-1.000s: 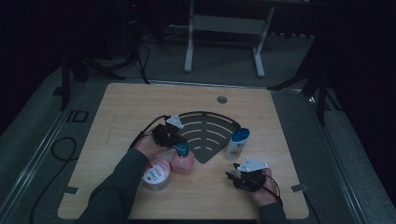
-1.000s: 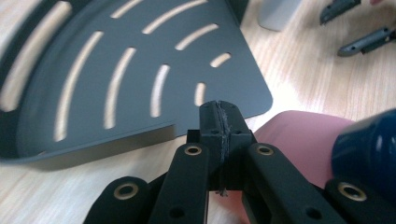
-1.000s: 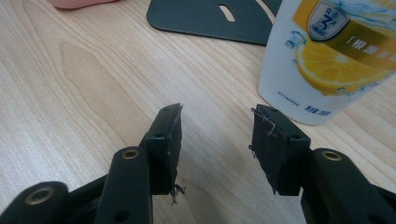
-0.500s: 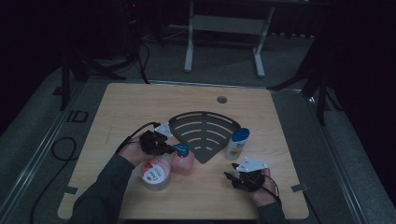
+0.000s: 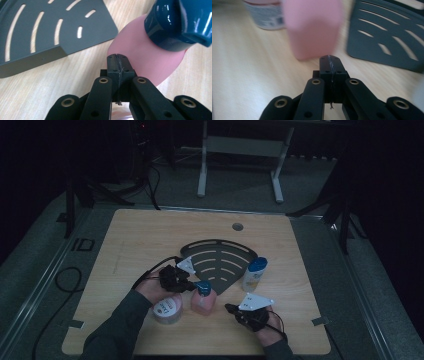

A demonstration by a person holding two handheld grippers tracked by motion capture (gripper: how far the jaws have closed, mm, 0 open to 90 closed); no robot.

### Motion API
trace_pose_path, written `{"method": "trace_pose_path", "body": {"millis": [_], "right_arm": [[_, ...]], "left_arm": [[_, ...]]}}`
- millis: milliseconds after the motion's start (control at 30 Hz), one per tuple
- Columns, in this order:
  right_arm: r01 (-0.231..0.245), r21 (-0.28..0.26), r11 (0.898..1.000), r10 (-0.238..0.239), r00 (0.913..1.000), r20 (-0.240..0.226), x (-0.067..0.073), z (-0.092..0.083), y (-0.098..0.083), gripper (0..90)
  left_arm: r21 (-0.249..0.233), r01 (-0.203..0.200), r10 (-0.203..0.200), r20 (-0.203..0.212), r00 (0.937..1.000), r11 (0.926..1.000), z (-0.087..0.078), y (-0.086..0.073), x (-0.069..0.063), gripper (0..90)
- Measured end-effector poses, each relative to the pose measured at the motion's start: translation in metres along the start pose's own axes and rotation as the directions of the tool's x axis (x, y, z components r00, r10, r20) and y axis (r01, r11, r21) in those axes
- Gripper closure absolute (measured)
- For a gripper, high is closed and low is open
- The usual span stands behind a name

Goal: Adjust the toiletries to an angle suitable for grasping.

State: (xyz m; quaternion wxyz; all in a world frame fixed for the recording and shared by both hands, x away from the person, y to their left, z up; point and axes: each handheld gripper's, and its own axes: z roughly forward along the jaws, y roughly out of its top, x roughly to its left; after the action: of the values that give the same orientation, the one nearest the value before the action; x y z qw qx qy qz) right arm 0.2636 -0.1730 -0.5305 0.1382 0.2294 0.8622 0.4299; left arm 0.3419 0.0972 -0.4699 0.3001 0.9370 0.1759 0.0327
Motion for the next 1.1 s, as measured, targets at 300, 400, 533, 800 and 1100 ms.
{"method": "trace_pose_path", "body": {"millis": [300,400,533,800,1100], "right_arm": [[-0.006,0.028,1.000,0.007,0.9999,-0.008,0.012,0.010,0.002,89.7],[-0.013,0.038,0.999,0.013,0.9999,0.002,0.012,0.006,0.000,89.8],[-0.028,0.057,0.998,0.028,0.9995,0.015,0.009,0.001,-0.006,89.7],[-0.027,0.066,0.997,0.026,0.9995,0.018,0.010,-0.001,-0.009,89.5],[-0.033,0.035,0.999,0.032,0.9994,0.013,0.011,-0.002,-0.004,89.4]], "left_arm": [[0.024,-0.020,0.019,0.017,0.9997,0.9995,0.003,0.010,-0.017,89.8],[0.003,-0.009,0.009,0.033,0.9994,1.0000,0.004,0.016,-0.021,90.0],[-0.025,-0.018,0.020,0.084,0.9963,0.9995,0.008,0.031,-0.028,90.0],[-0.023,-0.026,0.028,0.088,0.9957,0.9994,0.010,0.036,-0.028,89.9],[-0.025,0.011,-0.009,0.073,0.9973,0.9996,0.008,0.024,-0.019,89.9]]}}
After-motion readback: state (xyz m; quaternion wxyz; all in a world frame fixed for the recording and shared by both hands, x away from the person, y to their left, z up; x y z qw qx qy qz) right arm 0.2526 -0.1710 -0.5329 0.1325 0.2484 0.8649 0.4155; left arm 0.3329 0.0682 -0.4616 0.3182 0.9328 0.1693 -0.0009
